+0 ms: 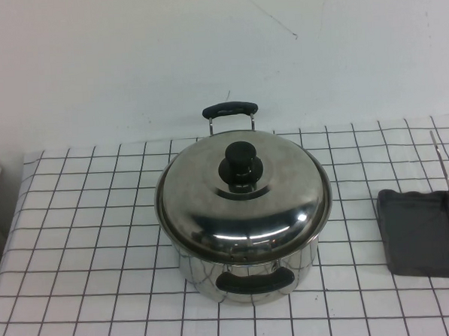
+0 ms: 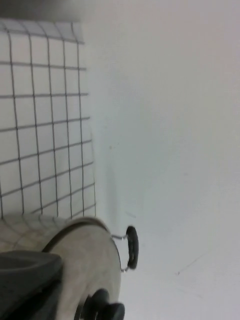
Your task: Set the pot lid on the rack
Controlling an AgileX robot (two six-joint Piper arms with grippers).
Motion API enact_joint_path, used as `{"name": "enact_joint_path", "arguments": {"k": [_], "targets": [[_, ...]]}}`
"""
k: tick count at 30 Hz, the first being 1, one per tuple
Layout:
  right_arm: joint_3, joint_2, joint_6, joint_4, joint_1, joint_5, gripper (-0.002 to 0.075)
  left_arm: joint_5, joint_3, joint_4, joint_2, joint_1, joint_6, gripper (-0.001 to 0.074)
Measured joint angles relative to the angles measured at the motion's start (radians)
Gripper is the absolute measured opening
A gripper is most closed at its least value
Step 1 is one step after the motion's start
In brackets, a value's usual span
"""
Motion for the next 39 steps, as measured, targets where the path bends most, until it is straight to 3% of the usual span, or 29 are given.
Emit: {"name": "enact_joint_path", "arguments": {"k": [5,9,14,18,22,25,31,39], "targets": [[0.000,0.000,0.000,0.000,0.000,0.000,-0.0003,-0.074,-0.100,0.213,0.157,-0.042,-0.114,-0.0003],[0.000,0.000,0.000,0.000,0.000,0.000,-0.0002,-0.165,-0.120,0.462,0.261,-0.173,-0.331,0.0024],[0.000,0.000,0.000,0.000,0.000,0.000,-0.0002,-0.376,-0.122,0.767,0.386,-0.410,-0.628,0.0180],[0.000,0.000,0.000,0.000,0.000,0.000,-0.0003,-0.519,-0.159,0.864,0.523,-0.519,-0.696,0.0337],[0.000,0.000,0.000,0.000,0.000,0.000,-0.0003,-0.569,-0.233,0.910,0.692,-0.539,-0.731,0.0440],[0.000,0.000,0.000,0.000,0.000,0.000,-0.0002,-0.615,-0.293,0.979,0.815,-0.539,-0.811,0.0476],[0.000,0.000,0.000,0.000,0.000,0.000,-0.0003,-0.753,-0.387,1.130,1.037,-0.539,-1.035,0.0490],[0.000,0.000,0.000,0.000,0.000,0.000,-0.0003,-0.893,-0.449,1.210,1.256,-0.543,-1.071,0.0491]]}}
